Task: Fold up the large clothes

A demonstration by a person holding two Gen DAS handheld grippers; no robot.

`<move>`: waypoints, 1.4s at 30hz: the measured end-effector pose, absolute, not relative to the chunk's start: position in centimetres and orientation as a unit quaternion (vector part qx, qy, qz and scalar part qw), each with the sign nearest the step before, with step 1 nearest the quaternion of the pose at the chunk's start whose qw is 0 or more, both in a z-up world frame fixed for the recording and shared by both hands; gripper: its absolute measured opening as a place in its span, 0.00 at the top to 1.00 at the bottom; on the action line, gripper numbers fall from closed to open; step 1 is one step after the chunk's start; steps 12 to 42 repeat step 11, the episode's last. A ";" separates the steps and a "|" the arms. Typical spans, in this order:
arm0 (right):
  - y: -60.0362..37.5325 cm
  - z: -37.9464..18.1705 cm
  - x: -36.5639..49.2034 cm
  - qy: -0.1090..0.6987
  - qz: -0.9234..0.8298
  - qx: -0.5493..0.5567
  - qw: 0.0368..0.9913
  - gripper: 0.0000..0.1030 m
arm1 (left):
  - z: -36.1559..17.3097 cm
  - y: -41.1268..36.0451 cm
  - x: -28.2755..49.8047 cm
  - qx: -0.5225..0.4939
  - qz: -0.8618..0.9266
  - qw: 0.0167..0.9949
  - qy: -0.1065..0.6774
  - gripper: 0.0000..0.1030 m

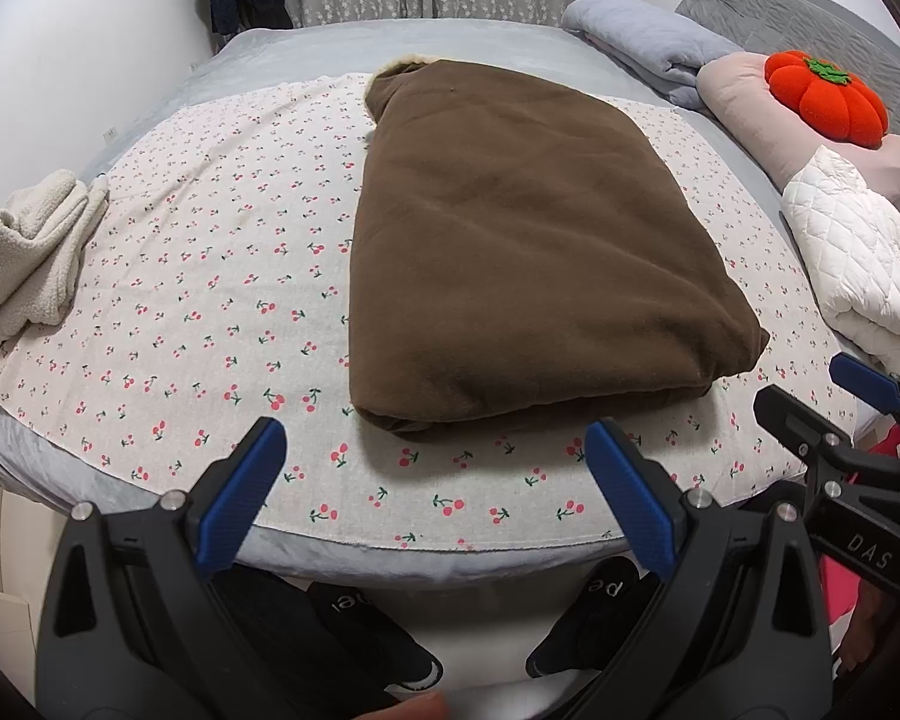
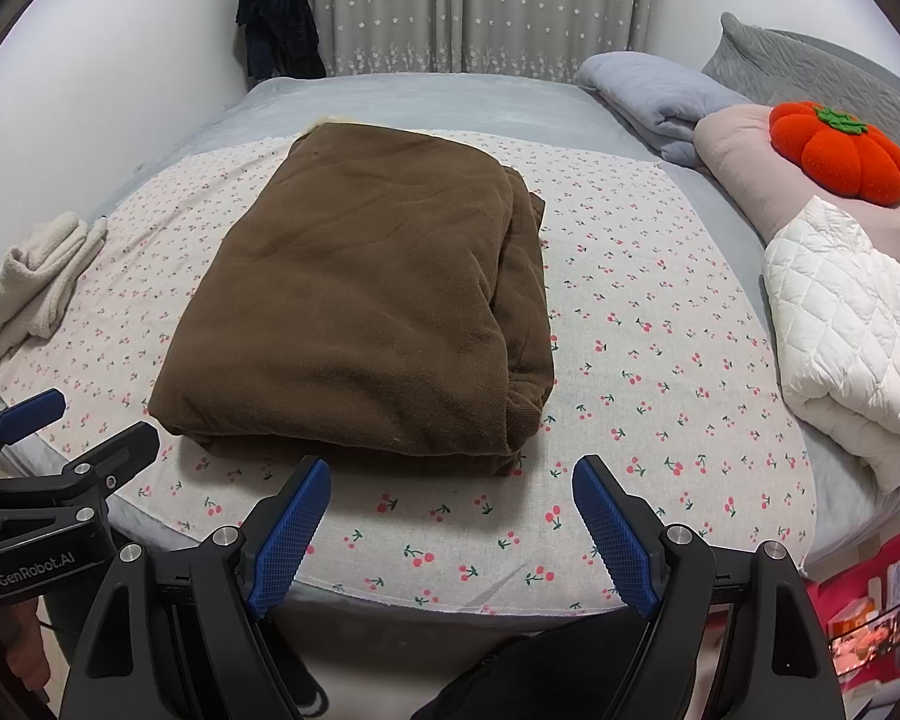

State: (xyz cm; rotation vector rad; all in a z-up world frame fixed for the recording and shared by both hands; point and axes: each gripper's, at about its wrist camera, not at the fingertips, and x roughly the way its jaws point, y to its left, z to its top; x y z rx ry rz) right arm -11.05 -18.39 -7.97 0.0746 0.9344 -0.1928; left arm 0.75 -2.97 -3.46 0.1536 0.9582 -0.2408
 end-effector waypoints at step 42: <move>-18.3 -8.0 -10.9 0.451 -0.092 0.038 0.887 0.18 | -3.8 -3.2 0.9 0.077 -0.121 0.874 0.465 0.03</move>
